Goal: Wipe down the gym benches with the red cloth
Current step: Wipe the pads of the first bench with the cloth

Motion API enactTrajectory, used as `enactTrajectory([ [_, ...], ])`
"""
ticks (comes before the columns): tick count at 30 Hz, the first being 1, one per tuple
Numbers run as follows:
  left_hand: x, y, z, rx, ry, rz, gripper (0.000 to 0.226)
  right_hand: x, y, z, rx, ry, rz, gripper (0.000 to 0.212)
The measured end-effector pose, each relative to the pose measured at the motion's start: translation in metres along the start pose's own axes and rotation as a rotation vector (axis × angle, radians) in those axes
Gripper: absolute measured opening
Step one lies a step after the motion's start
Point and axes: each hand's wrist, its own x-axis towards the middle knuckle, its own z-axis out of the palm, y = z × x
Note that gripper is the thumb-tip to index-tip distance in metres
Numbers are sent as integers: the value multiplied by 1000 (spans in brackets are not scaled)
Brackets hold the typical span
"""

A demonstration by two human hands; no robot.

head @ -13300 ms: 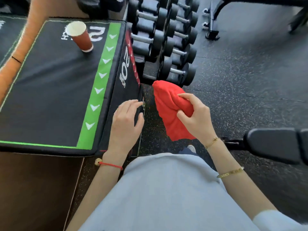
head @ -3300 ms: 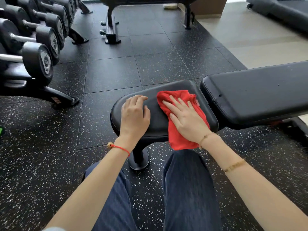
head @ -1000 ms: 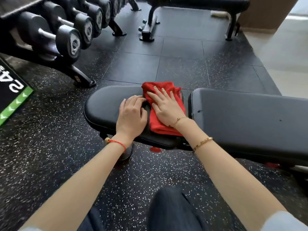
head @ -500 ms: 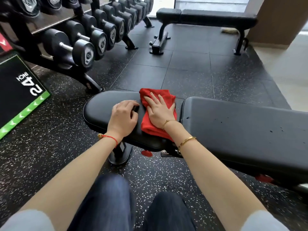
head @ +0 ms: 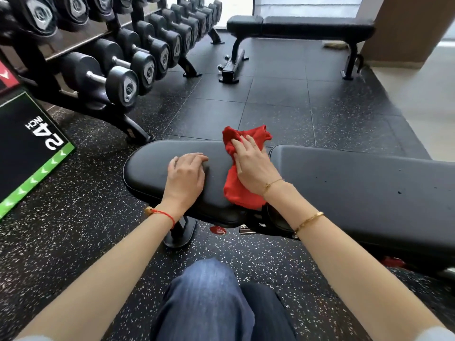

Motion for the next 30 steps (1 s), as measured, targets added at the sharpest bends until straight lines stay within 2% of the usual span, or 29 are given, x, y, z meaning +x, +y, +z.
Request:
enactTrajectory([
  [3,1,26,-2,-124,45,15,29,-28,21,-28,-77,49,-11,50],
  [7,2,66,7,-115,2,125,31,-75,50,-53,-218,128,-25,50],
  [10,-1,83,21,-105,-57,127,33,-99,69,-52,-281,40,25,50],
  [13,-7,93,34,-96,-90,122,34,-107,82,-34,-212,-83,119,49],
  [16,-11,95,40,-61,-86,134,33,-102,89,-20,12,-85,190,51],
  [19,-12,95,43,-29,-83,130,34,-89,101,-13,28,-92,207,51],
  [23,-14,97,43,-55,-61,109,34,-56,115,-22,9,-137,342,52],
  [25,-14,98,43,-75,-51,94,34,-47,105,-20,-40,-167,306,52],
  [27,-13,98,43,-81,-47,82,34,-54,85,-13,-68,-189,181,51],
  [30,-13,97,42,-106,-39,74,34,-80,72,-4,-65,-135,47,47],
])
